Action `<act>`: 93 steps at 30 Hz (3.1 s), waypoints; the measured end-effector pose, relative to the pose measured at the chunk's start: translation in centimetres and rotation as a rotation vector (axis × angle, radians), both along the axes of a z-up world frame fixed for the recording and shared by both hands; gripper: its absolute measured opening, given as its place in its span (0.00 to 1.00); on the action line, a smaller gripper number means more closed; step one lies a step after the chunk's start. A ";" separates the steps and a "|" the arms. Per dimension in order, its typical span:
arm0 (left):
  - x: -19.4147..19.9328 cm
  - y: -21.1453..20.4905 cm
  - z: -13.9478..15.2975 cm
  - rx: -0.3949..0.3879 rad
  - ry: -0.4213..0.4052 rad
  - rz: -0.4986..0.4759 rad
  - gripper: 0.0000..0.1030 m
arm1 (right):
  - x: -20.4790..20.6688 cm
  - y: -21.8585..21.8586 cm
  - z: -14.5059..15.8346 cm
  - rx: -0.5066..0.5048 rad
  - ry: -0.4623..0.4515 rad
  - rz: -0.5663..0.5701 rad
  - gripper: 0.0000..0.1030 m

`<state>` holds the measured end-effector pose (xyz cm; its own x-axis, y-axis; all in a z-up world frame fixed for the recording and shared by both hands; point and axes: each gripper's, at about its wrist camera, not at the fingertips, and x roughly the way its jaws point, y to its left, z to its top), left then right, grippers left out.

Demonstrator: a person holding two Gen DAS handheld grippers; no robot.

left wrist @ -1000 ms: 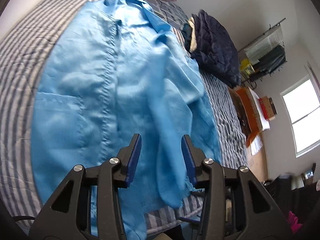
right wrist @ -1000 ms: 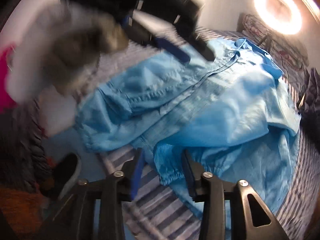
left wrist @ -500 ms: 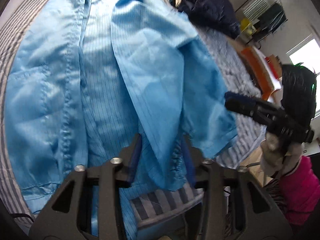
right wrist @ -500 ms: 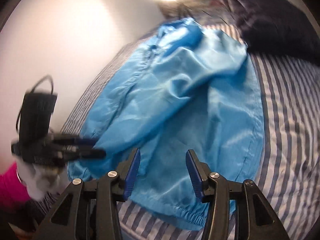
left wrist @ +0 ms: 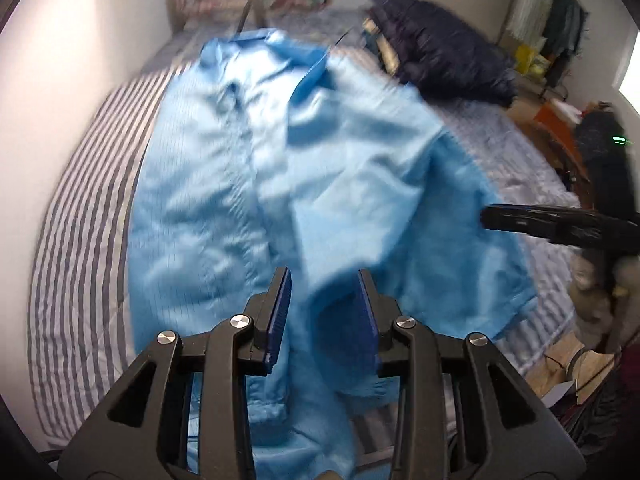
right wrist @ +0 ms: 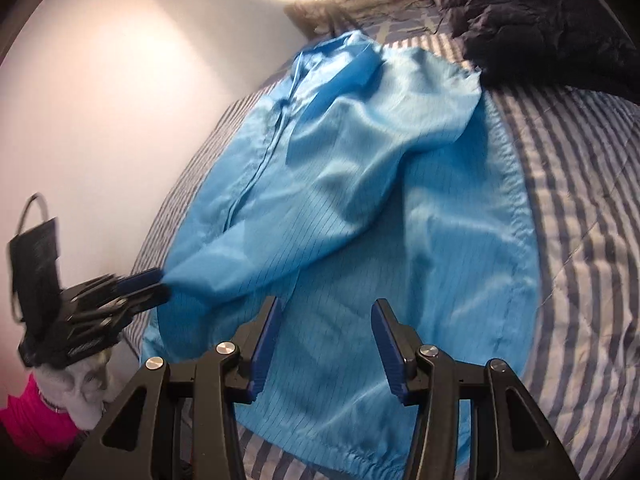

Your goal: Fold large clothes

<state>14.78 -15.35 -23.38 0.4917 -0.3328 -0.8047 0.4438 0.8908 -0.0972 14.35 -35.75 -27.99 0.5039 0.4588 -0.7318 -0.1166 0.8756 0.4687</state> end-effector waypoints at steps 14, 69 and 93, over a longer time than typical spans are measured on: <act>0.4 -8.9 -7.6 0.180 0.131 -0.220 0.38 | 0.8 -7.6 -1.0 0.086 0.041 -0.217 0.49; -8.8 -7.6 -0.1 -0.217 0.195 -0.479 0.31 | 15.1 -10.7 -1.4 -0.093 0.081 -0.233 0.39; 1.8 -2.8 -9.5 -0.347 0.484 0.011 0.04 | 5.6 -11.8 -3.9 0.250 0.162 -0.117 0.20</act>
<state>16.60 -18.17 -32.91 0.1008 -0.6137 -0.7831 0.2671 0.7749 -0.5729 19.97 -47.51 -31.84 0.4503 0.5807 -0.6783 0.0716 0.7337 0.6757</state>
